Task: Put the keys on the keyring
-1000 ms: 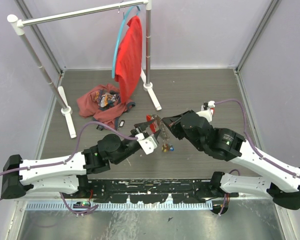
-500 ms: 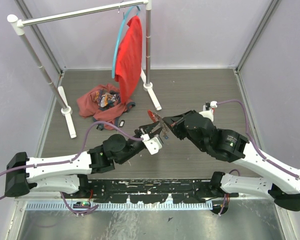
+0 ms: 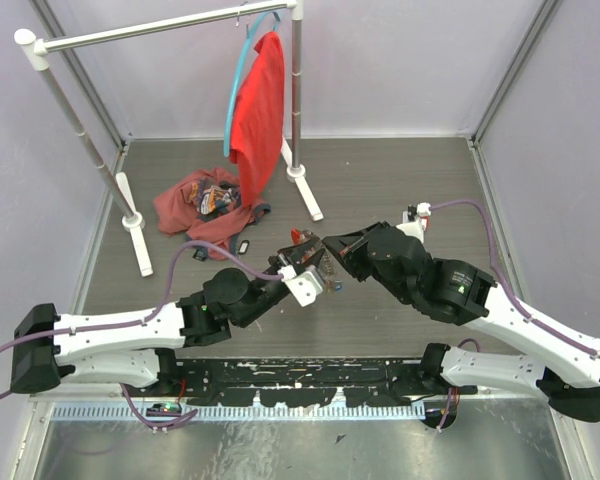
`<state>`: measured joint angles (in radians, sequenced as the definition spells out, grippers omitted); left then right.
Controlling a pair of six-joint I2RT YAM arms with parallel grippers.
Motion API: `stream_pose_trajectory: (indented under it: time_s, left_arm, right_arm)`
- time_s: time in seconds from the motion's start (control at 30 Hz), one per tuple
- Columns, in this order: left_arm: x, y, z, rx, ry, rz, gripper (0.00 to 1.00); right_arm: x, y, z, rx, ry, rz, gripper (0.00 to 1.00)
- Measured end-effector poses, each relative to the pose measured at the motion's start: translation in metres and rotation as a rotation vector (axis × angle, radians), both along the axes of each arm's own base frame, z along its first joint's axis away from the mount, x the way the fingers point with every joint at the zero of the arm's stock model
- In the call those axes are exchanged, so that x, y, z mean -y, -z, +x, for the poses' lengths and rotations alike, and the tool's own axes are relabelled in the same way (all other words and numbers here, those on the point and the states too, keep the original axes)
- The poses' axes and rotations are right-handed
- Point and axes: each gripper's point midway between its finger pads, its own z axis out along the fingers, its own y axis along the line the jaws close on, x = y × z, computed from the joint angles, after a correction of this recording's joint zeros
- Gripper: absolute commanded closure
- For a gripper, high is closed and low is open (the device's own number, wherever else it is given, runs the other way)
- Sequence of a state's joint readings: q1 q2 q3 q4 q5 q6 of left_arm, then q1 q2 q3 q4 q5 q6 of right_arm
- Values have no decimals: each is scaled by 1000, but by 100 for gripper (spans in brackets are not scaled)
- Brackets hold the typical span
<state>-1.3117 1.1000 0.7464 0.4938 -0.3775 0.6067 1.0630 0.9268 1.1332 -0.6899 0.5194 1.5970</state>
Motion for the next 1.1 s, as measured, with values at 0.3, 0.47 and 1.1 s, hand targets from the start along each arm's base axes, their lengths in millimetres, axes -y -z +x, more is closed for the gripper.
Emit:
stream_pose_trajectory:
  time_s: [0.3,0.47,1.1]
  left_arm:
    - [3,6,5,19,-27,28,70]
    - [3,8,7,31,-35,41,73]
    - [0,6,14,75,-81,62,85]
  right_arm:
    - [-1,-3,-1,7,-7,15,99]
    - [-1,-4,-1,9,-10,16,99]
    - [-4,-3,-2,14,-28,22,99]
